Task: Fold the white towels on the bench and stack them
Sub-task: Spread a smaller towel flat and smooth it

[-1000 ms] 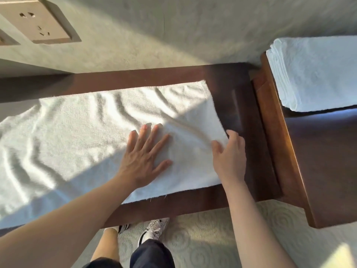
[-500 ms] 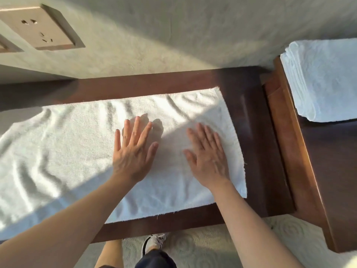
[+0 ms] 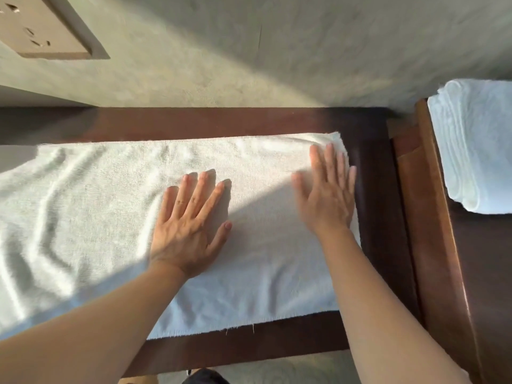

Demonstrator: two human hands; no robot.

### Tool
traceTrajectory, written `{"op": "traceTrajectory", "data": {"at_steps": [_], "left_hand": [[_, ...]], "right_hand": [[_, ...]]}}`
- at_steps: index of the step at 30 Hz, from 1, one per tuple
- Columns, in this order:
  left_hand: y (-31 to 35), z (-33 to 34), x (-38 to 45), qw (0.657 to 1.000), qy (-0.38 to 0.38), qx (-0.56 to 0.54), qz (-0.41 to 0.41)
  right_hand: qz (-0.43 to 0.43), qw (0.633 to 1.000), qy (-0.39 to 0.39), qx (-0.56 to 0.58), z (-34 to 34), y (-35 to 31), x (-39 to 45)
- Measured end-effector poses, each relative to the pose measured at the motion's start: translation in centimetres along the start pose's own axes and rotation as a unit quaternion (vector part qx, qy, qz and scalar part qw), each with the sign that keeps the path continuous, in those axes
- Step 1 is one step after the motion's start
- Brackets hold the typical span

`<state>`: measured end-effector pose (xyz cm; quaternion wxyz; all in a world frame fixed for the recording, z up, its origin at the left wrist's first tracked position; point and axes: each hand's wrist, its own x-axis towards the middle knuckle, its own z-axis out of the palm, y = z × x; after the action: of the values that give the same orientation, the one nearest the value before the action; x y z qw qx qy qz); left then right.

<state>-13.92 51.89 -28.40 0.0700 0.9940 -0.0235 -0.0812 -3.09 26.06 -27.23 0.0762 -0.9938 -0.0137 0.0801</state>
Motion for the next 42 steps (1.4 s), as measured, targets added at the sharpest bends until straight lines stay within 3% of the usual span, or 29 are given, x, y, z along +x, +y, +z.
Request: {"op": "traceTrajectory", "data": {"at_steps": [2, 4, 6, 8, 17, 20, 24, 31, 34, 36, 39, 42], "left_hand": [[0.0, -0.1, 0.1, 1.000, -0.003, -0.003, 0.001], [0.0, -0.2, 0.1, 1.000, -0.006, -0.010, 0.003], [0.0, -0.2, -0.1, 1.000, -0.005, -0.019, 0.003], [0.1, -0.2, 0.0, 1.000, -0.003, -0.024, 0.005], [-0.1, -0.3, 0.1, 1.000, -0.013, -0.017, 0.009], [-0.2, -0.4, 0.2, 0.999, -0.020, -0.024, 0.015], [0.0, -0.6, 0.1, 0.999, -0.022, -0.038, 0.014], [0.1, -1.0, 0.0, 0.999, -0.020, -0.044, 0.013], [0.2, -0.9, 0.1, 0.999, -0.012, -0.045, 0.014], [0.1, -0.9, 0.0, 0.999, -0.011, -0.045, 0.015], [0.0, -0.6, -0.1, 0.999, -0.002, -0.042, 0.013], [0.1, -0.6, 0.1, 0.998, 0.001, -0.053, 0.017]], "right_hand": [[0.040, 0.999, 0.026, 0.011, -0.1, -1.7, 0.4], [-0.035, 0.997, 0.052, 0.035, 0.3, -5.3, -0.6], [-0.146, 0.988, 0.024, 0.045, 1.2, -8.0, -2.0], [-0.186, 0.982, -0.007, 0.018, 1.9, -8.0, -1.9], [0.038, 0.999, 0.018, 0.015, -0.3, -3.1, 2.5], [0.011, 0.996, 0.068, 0.048, 0.3, -6.7, -3.2], [-0.037, 0.999, -0.009, 0.032, 3.2, -8.6, -11.0], [0.094, 0.995, -0.006, -0.012, 1.8, 0.1, -10.6], [0.138, 0.990, 0.008, -0.001, 1.6, 0.2, -10.5], [0.101, 0.994, 0.024, 0.022, 2.1, -2.7, -11.6], [-0.042, 0.999, 0.001, 0.012, 3.6, -5.2, -14.7], [0.011, 1.000, -0.006, -0.015, 3.4, -1.3, -15.6]]}}
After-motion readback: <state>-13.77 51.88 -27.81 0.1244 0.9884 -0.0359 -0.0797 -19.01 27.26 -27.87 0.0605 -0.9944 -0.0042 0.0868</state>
